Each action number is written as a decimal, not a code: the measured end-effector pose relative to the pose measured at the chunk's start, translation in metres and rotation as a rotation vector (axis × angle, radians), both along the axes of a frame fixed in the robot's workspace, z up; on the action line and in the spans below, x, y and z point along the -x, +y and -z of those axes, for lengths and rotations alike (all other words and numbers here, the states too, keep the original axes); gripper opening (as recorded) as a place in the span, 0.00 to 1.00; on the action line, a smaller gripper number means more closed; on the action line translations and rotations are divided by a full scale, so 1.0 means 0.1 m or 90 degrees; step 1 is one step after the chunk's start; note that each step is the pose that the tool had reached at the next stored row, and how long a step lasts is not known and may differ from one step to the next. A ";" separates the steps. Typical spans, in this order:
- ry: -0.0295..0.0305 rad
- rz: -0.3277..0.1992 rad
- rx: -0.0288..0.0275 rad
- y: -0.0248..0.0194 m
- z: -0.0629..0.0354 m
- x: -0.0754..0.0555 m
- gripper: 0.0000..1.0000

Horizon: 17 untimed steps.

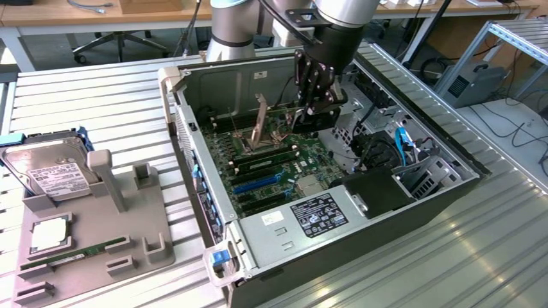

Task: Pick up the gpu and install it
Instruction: 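Insert the gpu into the slot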

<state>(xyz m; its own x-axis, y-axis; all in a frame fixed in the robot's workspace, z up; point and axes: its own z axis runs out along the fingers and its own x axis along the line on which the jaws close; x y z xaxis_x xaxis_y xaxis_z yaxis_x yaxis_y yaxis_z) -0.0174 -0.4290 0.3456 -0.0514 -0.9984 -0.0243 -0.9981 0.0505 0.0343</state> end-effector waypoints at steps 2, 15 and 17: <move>0.0000 -0.004 0.0000 0.000 0.000 0.00 0.27; 0.0000 -0.023 0.0000 0.000 0.000 0.00 0.27; 0.0000 -0.023 0.0000 0.000 0.000 0.00 0.27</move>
